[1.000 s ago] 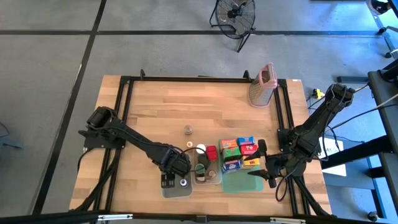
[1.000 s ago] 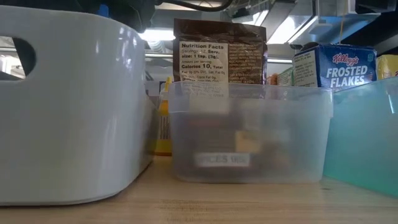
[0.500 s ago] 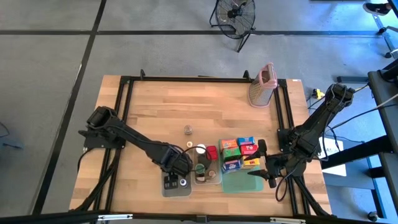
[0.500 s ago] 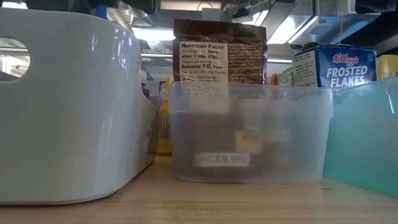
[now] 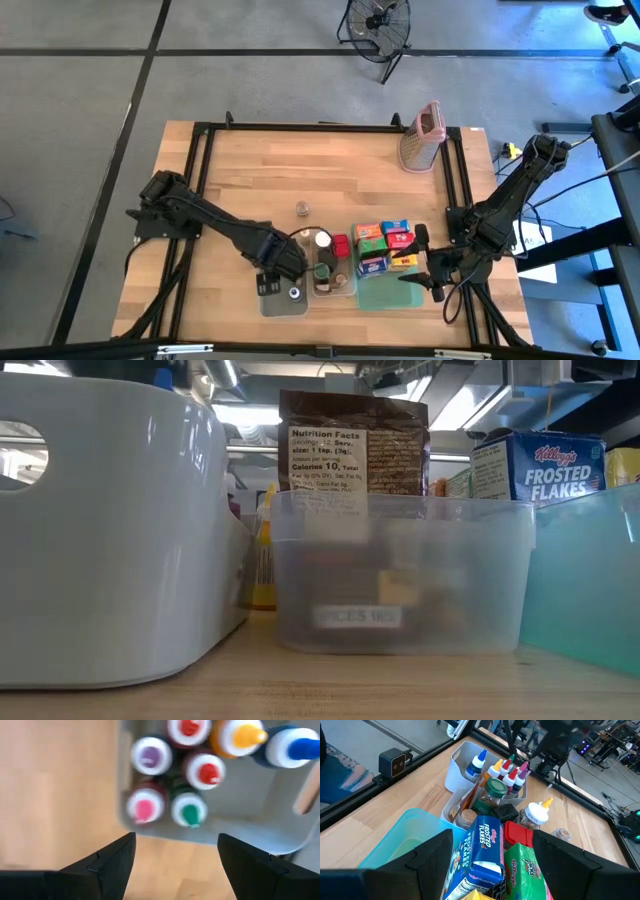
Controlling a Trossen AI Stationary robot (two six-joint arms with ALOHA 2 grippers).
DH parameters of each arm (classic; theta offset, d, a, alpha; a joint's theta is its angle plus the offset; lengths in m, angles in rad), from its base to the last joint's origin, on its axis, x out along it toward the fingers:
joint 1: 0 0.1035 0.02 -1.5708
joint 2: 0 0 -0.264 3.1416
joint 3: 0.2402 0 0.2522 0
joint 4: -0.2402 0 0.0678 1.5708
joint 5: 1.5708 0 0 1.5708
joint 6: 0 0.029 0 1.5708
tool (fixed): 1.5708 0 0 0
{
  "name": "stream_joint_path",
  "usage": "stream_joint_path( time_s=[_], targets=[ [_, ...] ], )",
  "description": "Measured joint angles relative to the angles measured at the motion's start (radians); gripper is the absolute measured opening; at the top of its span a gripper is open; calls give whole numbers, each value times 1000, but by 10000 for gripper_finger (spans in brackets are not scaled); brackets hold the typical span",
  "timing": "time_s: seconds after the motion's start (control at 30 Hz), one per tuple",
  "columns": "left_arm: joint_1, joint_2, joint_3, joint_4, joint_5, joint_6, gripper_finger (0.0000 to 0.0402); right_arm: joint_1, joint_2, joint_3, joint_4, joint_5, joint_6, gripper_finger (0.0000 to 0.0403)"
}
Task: Pick & Place Kitchen Items
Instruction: Put the yellow food coloring bottle into the gray bin
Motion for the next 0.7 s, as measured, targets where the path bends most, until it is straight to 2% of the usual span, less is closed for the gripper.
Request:
stream_joint_path(
  time_s=[0.2,0.3,0.37,0.57,0.7],
  targets=[
    [35,0,124,-135,-208,142,276,0,0,0,0,0,0,275],
    [58,-1,155,-124,-359,263,276,0,0,0,0,0,0,275],
    [83,-1,155,-88,-406,333,276,0,0,0,-1,0,0,275],
    [186,12,152,44,-338,528,276,0,0,0,-6,0,0,275],
    [244,10,152,91,-198,586,276,0,0,0,-8,-1,6,275]
  ],
)
